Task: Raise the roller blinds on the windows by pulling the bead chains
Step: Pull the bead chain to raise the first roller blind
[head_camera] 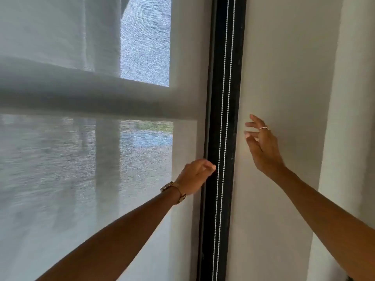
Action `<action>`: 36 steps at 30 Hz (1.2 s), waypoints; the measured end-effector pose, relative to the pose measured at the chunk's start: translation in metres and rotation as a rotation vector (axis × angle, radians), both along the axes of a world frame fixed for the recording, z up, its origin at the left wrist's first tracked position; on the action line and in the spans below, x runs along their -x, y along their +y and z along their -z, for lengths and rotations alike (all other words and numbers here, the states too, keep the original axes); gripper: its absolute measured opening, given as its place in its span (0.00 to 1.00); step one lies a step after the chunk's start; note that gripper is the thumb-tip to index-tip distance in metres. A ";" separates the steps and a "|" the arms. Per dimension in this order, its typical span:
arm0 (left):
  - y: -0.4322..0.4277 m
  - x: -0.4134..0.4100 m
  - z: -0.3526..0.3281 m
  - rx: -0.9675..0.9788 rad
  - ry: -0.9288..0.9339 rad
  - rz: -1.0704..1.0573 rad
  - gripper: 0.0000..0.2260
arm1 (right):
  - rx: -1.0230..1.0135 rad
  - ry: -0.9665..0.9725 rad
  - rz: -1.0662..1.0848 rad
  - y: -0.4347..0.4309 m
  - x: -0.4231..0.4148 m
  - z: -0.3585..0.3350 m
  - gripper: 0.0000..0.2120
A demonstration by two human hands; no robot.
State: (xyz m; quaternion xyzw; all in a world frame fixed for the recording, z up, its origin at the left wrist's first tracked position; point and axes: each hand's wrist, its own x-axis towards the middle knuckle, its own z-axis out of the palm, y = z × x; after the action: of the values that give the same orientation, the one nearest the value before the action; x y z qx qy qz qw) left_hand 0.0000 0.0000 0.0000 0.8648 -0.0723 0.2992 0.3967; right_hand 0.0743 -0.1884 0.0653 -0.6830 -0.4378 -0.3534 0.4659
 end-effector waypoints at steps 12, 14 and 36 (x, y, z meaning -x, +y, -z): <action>-0.006 -0.109 -0.024 0.121 0.092 -0.087 0.07 | 0.023 0.292 0.023 0.022 -0.048 -0.028 0.20; -0.013 -0.103 -0.030 0.307 0.124 0.067 0.06 | 0.033 0.317 -0.008 0.021 -0.046 -0.030 0.19; -0.022 -0.090 -0.163 0.186 -0.590 -0.091 0.17 | -0.128 0.670 -0.366 0.034 -0.043 -0.043 0.14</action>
State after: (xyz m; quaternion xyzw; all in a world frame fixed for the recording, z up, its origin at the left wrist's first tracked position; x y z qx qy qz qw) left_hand 0.0899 -0.0221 0.1626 0.7027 -0.1176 0.5603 0.4223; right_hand 0.1171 -0.1548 0.1087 -0.6405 -0.3532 -0.0484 0.6802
